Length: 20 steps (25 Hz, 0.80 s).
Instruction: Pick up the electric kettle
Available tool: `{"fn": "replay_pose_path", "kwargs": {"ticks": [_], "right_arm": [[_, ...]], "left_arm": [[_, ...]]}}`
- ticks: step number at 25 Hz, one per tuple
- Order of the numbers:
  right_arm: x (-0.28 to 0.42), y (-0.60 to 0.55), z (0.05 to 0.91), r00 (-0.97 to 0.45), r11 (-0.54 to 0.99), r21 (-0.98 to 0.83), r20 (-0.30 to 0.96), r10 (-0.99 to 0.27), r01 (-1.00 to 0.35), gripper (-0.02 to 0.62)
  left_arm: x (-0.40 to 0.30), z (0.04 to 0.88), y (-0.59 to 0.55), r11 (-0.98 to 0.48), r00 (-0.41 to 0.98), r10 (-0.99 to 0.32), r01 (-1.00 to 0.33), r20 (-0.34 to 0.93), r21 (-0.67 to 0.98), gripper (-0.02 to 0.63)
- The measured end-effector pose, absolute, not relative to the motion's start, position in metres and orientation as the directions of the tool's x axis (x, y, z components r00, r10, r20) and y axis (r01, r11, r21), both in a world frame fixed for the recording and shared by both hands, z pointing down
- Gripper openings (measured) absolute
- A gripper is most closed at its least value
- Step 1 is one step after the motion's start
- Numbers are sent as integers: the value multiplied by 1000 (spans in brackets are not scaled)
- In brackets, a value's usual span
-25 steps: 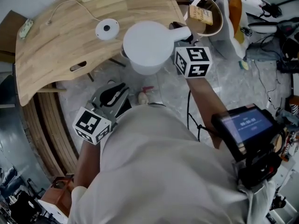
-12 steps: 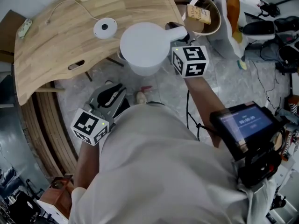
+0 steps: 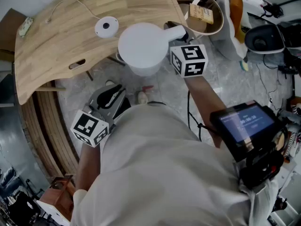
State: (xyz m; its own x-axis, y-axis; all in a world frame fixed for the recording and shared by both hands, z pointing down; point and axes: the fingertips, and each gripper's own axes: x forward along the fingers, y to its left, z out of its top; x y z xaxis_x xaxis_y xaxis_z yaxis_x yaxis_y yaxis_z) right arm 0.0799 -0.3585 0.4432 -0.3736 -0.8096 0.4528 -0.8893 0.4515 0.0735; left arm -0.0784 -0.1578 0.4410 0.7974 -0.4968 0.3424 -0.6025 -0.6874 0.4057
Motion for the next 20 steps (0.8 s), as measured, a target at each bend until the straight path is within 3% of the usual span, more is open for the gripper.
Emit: {"fn": "replay_pose_path", "kwargs": {"ticks": [20], "right_arm": [[75, -364, 434, -359, 443, 99, 445, -820, -891, 31]], "left_arm": [[-83, 433, -168, -704, 808, -488, -588, 330, 399, 66]]}}
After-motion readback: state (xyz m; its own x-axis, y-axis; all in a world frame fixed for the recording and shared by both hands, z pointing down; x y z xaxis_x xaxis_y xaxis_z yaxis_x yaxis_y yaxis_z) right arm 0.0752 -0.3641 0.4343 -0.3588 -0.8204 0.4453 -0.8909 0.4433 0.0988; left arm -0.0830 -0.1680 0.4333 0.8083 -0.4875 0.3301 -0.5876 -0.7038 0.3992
